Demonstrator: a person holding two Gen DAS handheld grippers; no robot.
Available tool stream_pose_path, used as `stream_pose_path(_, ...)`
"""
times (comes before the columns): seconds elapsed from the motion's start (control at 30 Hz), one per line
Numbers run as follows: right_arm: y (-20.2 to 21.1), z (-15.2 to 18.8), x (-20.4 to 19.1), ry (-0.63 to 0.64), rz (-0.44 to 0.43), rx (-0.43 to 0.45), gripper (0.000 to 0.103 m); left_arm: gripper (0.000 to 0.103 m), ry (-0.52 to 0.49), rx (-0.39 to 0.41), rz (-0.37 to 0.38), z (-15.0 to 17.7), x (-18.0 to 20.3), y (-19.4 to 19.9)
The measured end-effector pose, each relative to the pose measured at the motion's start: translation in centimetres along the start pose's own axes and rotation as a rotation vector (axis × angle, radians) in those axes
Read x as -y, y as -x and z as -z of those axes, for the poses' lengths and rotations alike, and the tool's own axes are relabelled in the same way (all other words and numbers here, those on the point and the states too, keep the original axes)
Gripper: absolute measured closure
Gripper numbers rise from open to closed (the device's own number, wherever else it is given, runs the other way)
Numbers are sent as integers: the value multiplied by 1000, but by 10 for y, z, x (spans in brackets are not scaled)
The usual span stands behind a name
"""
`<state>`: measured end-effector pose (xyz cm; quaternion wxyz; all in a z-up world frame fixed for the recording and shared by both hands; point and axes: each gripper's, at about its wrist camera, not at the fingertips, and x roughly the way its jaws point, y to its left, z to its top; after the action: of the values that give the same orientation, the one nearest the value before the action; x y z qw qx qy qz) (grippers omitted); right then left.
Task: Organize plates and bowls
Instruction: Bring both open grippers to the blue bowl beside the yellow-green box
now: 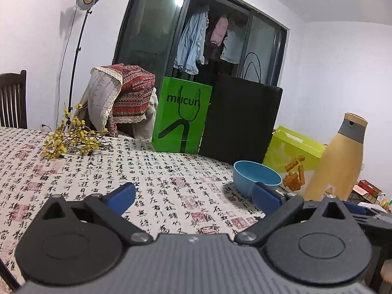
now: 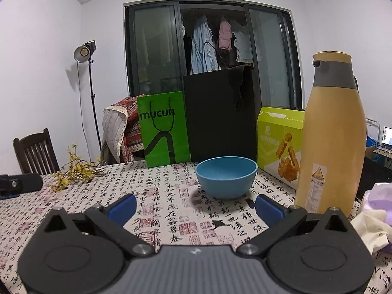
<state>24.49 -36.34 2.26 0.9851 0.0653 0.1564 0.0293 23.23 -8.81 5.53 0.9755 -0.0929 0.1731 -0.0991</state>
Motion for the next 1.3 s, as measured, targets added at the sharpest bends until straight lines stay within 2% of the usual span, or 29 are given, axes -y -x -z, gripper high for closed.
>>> stream_pose_path(0.8, -74, -33, 25, -26, 89, -1, 0, 0, -68, -43, 90, -57, 50, -106)
stream_pose_path(1.1, -110, -47, 29, -33, 117, 0, 0, 0, -37, -71, 96, -70, 52, -158)
stream_pose_path(1.3, -136, -58, 36, -52, 150, -5, 0, 0, -14, -116, 85, -74, 50, -197)
